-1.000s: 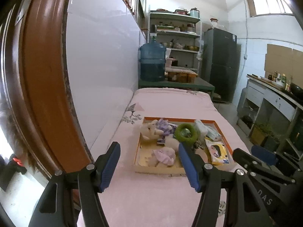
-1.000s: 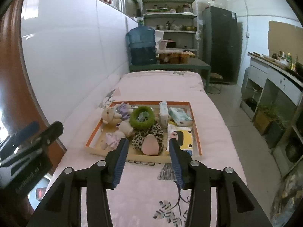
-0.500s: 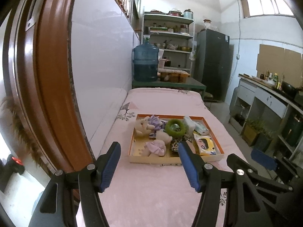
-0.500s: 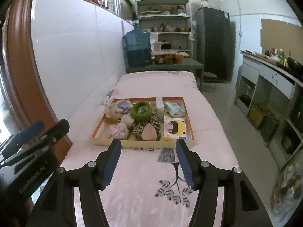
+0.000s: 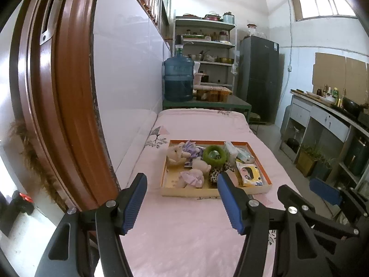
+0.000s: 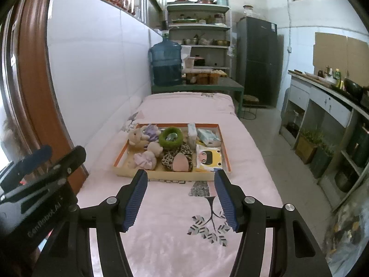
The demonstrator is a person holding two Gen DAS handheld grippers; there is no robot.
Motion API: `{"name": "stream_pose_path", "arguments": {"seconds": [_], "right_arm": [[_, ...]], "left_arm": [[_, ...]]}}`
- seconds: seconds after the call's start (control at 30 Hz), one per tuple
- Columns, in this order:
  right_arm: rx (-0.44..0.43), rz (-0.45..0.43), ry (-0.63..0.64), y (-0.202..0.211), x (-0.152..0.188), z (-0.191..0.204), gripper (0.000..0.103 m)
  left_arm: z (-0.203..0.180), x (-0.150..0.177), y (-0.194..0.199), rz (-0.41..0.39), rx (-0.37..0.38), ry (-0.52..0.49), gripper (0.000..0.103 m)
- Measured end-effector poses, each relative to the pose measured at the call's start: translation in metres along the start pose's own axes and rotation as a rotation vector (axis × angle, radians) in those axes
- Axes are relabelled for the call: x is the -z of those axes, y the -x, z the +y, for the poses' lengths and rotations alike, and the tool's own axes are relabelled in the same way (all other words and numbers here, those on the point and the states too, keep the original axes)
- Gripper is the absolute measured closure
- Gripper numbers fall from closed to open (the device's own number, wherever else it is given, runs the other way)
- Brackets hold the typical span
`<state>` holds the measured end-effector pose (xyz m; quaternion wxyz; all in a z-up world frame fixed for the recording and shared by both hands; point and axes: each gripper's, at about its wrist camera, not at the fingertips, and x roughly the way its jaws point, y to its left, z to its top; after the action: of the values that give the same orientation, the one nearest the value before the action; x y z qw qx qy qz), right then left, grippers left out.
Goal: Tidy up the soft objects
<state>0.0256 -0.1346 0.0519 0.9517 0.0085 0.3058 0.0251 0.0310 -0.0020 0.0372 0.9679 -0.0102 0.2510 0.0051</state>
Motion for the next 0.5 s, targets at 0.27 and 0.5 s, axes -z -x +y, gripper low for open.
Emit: {"name": "stream_pose_path", "arguments": {"seconds": [0.27, 0.5], "right_arm": [[0.004, 0.001, -0.022, 0.0011, -0.0018, -0.0040, 0.041], [0.003, 0.004, -0.023, 0.0005, -0.0028, -0.0075, 0.041]], "left_arm": [[-0.0010, 0.0018, -0.0010, 0.007, -0.004, -0.001, 0.040], [-0.0002, 0.0025, -0.0039, 0.010, -0.016, -0.002, 0.040]]}}
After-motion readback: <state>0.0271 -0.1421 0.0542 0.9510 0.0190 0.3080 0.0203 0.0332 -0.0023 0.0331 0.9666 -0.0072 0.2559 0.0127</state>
